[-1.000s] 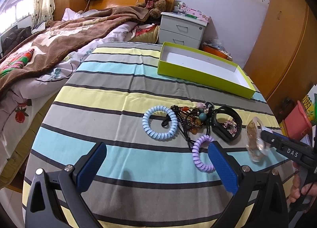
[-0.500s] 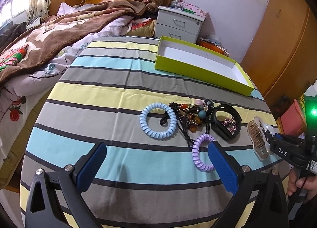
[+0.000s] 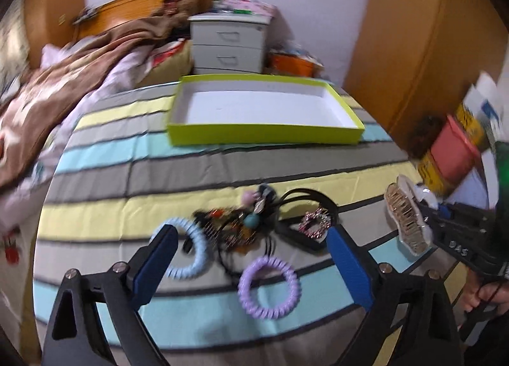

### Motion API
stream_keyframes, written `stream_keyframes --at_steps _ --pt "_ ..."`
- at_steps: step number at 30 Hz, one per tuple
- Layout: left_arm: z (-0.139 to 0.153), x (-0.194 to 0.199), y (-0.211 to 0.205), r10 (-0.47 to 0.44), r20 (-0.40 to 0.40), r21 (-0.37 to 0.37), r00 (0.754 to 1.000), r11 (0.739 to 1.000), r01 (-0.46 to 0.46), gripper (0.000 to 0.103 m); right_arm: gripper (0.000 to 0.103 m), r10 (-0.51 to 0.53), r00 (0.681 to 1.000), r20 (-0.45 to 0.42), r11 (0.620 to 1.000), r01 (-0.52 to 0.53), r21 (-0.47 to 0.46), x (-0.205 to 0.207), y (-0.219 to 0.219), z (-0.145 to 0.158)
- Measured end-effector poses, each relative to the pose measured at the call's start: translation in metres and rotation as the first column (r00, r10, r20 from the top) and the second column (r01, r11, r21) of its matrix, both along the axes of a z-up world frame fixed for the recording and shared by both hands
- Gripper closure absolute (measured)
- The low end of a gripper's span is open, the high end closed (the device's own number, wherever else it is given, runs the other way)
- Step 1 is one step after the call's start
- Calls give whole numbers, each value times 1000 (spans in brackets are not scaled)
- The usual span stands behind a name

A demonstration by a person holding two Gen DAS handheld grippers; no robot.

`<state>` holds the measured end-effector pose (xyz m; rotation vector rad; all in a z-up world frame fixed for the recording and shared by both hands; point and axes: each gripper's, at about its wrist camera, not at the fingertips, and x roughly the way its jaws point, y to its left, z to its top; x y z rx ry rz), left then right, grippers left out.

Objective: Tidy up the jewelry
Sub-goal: 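Grasp the black hair band with the left gripper while the right gripper holds the claw clip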

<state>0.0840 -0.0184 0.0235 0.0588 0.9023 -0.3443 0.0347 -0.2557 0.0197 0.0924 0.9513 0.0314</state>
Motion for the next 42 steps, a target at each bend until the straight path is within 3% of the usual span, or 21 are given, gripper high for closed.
stream_keyframes --at_steps 5,9,16,24,30,42 --pt "-5 22 -23 -63 -6 121 998 991 64 15 86 -1 1000 1 1000 1 23 -1 -5 0" --pt "-9 28 -42 -152 10 226 988 963 146 22 86 -7 1000 -1 999 7 32 1 -8 -1" --pt "-20 39 -62 -249 -33 294 968 923 248 31 86 -7 1000 2 999 7 46 5 -11 0" --pt "-22 36 -74 -315 -50 290 948 903 316 66 86 -12 1000 -1 998 12 54 6 -13 -2" --pt "-22 35 -77 -323 -62 257 945 909 327 85 86 -18 1000 -7 998 18 64 7 -16 -5" --pt "-12 30 -70 -291 -46 165 956 941 294 93 86 -24 1000 5 997 23 68 5 -18 -3"
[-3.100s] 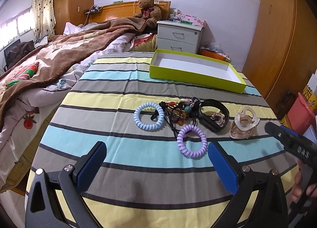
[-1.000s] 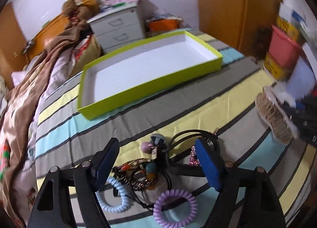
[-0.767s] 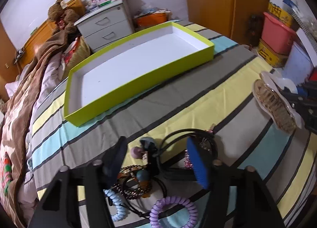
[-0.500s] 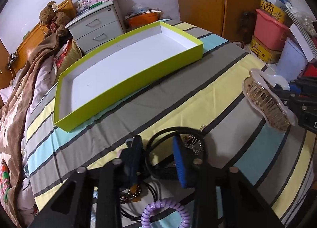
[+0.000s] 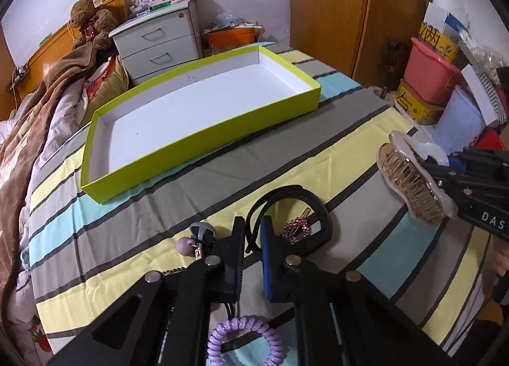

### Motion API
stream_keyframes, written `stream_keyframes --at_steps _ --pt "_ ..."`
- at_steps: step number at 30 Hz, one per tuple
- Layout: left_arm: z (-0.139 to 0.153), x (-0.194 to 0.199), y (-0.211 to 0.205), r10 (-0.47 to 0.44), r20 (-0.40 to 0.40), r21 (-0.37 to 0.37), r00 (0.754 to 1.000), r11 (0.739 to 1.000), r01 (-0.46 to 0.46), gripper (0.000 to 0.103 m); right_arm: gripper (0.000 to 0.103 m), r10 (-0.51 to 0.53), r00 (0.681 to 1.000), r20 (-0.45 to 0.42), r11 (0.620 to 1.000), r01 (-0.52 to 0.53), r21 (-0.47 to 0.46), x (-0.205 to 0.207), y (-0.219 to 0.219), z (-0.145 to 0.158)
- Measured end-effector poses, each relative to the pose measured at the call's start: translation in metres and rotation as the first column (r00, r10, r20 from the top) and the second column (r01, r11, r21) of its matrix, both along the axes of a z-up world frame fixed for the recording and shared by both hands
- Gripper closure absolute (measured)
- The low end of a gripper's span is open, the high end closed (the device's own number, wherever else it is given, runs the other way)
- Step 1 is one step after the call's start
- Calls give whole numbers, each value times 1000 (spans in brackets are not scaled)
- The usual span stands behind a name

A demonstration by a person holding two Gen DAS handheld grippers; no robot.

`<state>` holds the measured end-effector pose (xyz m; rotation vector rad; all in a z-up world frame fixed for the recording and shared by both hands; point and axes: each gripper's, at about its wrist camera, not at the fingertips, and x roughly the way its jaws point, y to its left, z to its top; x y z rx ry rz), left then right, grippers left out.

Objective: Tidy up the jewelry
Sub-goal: 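Grasp the black hair band with the left gripper while the right gripper holds the claw clip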

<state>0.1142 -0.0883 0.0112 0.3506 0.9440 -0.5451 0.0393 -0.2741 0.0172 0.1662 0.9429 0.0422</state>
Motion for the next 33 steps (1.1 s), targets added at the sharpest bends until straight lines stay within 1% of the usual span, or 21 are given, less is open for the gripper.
stream_keyframes --at_steps 3,5,8,10,13,15,18,22,23,25,27,30,33 --pt "7 -3 4 5 -4 -42 1000 999 -5 93 86 -2 1000 9 1000 2 -1 -2 0 3" --pt "9 -6 4 14 7 -42 1000 999 -14 93 86 -5 1000 13 1000 5 2 -3 -1 4" --pt "10 -6 5 26 3 -55 1000 998 -26 93 86 -9 1000 18 1000 9 2 -5 -2 6" --pt "9 -3 6 43 0 -51 999 998 -43 93 86 -9 1000 23 1000 9 1 -6 -1 8" --pt "7 0 5 62 -15 -66 998 996 -63 93 86 -6 1000 24 1000 6 2 -7 0 9" --pt "9 -1 3 57 -13 -84 998 995 -57 93 86 -3 1000 25 1000 3 0 -8 0 9" --pt "4 4 -1 65 -15 -58 998 996 -66 93 86 -5 1000 26 1000 5 3 -6 0 9" --pt "-1 12 -5 70 -37 -48 997 996 -72 92 86 -7 1000 25 1000 7 3 -6 0 10" --pt "-3 15 -7 69 -47 -31 997 997 -71 91 86 -7 1000 25 1000 7 3 -6 1 10" --pt "-7 18 -11 71 -45 0 996 997 -71 87 86 -6 1000 27 1000 6 4 -6 0 10" --pt "-9 18 -15 46 -52 17 998 999 -45 79 86 -7 1000 29 1000 7 4 -6 -1 11" --pt "-12 19 -20 30 -57 33 998 999 -28 76 86 -11 1000 28 1000 11 7 -5 -2 11" --pt "-15 21 -23 23 -62 51 998 998 -19 75 86 -11 1000 24 1000 11 8 -4 -3 10"
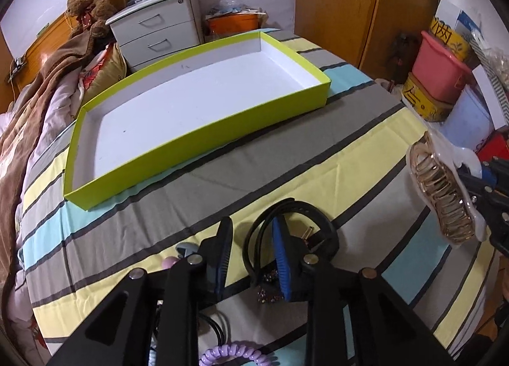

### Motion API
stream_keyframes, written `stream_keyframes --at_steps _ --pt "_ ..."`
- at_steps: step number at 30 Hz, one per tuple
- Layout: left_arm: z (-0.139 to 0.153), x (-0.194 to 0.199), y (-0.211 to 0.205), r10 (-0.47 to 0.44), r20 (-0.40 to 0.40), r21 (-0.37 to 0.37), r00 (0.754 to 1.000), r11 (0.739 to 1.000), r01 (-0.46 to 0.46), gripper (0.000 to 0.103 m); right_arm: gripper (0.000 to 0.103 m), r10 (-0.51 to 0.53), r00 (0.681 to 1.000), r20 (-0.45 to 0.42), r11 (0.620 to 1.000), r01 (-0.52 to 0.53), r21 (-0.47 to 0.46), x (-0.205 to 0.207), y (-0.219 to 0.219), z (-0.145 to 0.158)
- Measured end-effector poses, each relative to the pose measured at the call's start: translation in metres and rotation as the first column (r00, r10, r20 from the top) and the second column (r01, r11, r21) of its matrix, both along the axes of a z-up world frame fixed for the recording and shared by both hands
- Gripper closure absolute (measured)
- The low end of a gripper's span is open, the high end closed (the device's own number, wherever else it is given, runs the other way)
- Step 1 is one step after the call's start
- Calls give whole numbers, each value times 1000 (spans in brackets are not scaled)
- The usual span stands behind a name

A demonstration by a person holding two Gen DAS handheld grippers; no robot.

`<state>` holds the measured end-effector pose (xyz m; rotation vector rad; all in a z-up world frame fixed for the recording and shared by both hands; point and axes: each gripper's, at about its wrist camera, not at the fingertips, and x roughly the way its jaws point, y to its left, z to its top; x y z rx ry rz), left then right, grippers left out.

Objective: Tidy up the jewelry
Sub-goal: 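Grasp the black hair band with the left gripper while the right gripper holds the claw clip, then carry both items into the green box and open both grippers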

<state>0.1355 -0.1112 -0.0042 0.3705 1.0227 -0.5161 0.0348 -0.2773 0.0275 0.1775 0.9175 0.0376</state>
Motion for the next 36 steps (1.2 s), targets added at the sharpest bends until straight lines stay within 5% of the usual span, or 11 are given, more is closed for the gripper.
stream_keyframes --at_steps 6,11,23,36 --pt "-5 5 -4 -17 -19 8 1000 1000 17 77 86 1 1000 -4 1000 -1 0 2 -1 -1" --pt "-3 3 -2 -31 -25 6 999 1000 31 88 86 -1 1000 -3 1000 1 0 2 -1 -1" --pt "29 -8 19 21 8 -97 1000 995 -20 91 86 -15 999 34 1000 16 -21 2 -1 17" --pt "62 25 67 231 73 -179 970 960 -215 90 86 21 997 68 999 -18 -46 62 18 41"
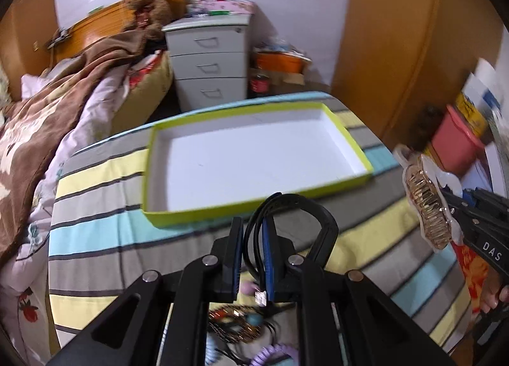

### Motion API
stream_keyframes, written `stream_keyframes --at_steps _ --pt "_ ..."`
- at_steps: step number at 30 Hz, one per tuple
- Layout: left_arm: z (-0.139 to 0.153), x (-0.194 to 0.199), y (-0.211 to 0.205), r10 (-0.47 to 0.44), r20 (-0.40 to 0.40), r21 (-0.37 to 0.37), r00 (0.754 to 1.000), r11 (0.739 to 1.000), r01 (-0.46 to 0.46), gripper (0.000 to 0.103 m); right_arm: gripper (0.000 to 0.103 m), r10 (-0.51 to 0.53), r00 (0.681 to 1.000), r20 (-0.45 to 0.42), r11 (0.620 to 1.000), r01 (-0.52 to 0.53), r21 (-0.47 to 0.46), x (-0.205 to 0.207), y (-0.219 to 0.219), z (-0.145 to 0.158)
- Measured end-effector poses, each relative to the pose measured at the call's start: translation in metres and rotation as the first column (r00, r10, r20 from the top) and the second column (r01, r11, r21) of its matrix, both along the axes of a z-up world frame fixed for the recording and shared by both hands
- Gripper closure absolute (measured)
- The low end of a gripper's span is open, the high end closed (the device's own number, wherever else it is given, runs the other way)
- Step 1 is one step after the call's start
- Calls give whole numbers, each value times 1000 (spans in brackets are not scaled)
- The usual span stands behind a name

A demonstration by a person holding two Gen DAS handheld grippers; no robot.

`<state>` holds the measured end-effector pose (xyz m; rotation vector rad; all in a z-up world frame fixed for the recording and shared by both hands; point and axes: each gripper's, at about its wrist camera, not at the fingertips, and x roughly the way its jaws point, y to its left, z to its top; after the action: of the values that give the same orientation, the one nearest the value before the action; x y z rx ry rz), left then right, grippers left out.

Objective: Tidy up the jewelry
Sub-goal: 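Carry both items into the green box and open both grippers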

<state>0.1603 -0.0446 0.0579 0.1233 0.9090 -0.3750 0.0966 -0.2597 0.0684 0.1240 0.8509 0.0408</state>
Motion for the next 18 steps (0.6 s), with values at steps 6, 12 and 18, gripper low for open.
stream_keyframes --at_steps 6,12,18 --pt "-1 28 17 71 7 -15 997 997 -71 90 86 3 1000 -22 1000 -3 -13 46 10 -5" --pt "-12 64 31 147 -14 -38 989 988 -147 90 86 -6 997 -72 1000 5 -22 89 15 -23" --pt "-31 95 36 189 -50 -30 981 981 -191 90 86 -21 993 -115 1000 18 -25 126 15 -40"
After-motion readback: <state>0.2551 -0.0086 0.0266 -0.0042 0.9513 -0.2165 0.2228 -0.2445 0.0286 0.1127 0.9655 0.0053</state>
